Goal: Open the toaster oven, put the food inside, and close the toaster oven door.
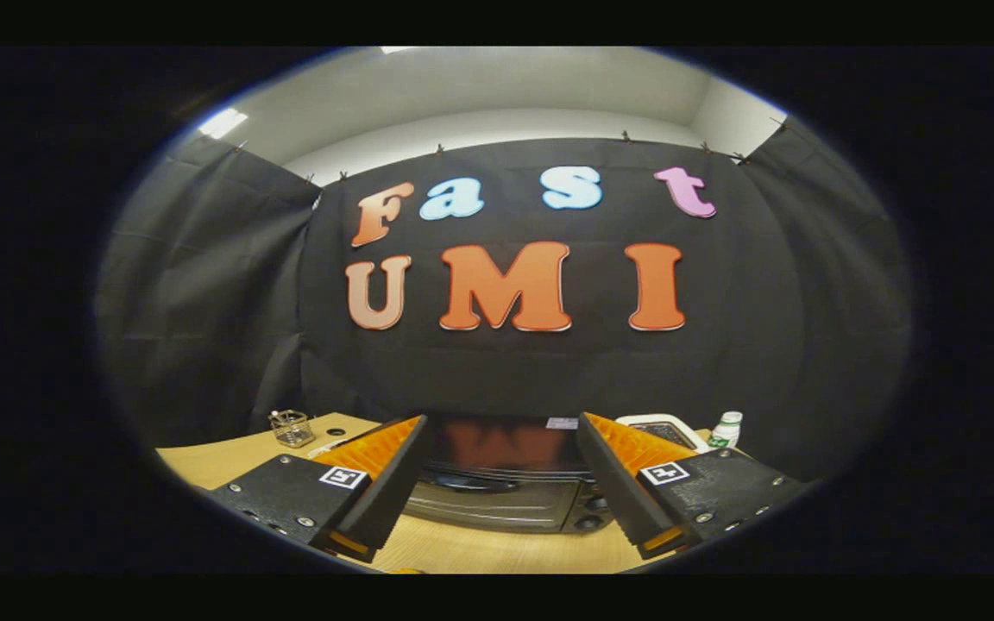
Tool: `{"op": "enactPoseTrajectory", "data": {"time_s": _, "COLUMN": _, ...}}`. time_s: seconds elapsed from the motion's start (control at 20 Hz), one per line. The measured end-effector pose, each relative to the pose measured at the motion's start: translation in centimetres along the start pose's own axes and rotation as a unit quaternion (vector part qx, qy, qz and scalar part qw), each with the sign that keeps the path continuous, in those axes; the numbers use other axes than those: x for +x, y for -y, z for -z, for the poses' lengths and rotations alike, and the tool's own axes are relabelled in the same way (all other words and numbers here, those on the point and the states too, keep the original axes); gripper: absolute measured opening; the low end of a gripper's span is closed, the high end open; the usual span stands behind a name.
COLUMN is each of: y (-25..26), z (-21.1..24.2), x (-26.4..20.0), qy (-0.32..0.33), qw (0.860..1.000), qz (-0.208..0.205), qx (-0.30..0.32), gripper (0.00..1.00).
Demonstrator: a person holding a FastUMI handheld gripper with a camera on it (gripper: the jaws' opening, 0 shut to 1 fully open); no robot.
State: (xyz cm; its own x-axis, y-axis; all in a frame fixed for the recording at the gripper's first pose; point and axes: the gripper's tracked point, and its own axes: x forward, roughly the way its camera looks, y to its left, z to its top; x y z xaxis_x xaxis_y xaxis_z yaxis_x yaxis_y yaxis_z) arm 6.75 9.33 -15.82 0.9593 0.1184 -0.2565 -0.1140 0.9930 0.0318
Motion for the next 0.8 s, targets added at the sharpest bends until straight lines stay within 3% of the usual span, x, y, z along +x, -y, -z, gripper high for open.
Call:
{"op": "enactPoseTrajectory", "data": {"time_s": 0.2, "y": -1.9, "z": 3.5, "x": 2.9, "qy": -0.033, "qw": 0.999, "qz": -0.006, "qx": -0.006, "gripper": 0.99}}
{"op": "enactPoseTrajectory", "data": {"time_s": 0.55, "y": -1.9, "z": 6.7, "x": 6.2, "qy": -0.045, "qw": 0.998, "qz": 0.027, "qx": -0.026, "gripper": 1.00}}
{"op": "enactPoseTrajectory", "data": {"time_s": 0.8, "y": -2.4, "z": 8.9, "x": 7.0, "qy": -0.069, "qw": 0.997, "qz": 0.017, "qx": -0.008, "gripper": 1.00}}
